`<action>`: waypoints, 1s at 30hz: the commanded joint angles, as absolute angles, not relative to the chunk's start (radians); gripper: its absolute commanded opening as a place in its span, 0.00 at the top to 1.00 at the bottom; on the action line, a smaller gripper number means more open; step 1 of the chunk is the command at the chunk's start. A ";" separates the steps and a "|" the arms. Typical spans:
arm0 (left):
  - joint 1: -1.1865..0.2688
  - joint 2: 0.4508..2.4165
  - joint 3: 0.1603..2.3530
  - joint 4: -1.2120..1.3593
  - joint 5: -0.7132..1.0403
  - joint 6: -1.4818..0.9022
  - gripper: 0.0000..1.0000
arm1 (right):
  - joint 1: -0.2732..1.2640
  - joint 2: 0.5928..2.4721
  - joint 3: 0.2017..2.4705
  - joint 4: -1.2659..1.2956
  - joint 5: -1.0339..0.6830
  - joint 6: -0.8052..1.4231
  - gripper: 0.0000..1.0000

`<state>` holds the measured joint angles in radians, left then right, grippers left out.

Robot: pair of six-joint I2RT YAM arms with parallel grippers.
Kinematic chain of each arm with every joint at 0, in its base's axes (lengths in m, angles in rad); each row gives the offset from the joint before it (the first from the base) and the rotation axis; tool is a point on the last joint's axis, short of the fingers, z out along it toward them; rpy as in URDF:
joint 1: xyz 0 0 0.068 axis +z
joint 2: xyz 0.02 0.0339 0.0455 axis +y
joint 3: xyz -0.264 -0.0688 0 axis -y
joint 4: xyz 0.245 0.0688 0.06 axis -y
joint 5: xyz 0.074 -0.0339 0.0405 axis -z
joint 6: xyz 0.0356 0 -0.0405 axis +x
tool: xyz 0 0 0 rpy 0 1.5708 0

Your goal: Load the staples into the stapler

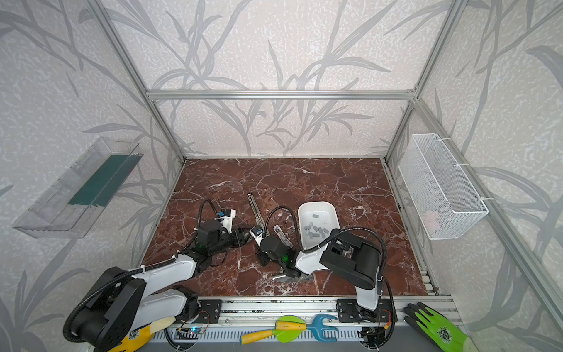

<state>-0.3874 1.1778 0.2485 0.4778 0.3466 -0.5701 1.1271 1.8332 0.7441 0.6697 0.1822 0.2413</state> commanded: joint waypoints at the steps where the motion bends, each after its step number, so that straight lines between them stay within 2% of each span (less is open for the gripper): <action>1: -0.390 1.112 0.267 0.380 0.219 -0.558 0.50 | 1.132 1.788 0.772 0.692 0.178 0.227 0.78; 6: -0.381 1.042 0.314 0.194 0.092 -0.562 0.49 | 1.131 1.835 0.892 0.598 0.191 0.229 0.79; 13: -0.370 0.970 0.292 0.102 0.004 -0.609 0.48 | 1.122 1.940 1.031 0.512 0.213 0.235 0.79; 30: -0.367 1.054 0.256 0.202 0.065 -0.649 0.49 | 1.120 2.110 1.011 0.523 0.245 0.367 0.86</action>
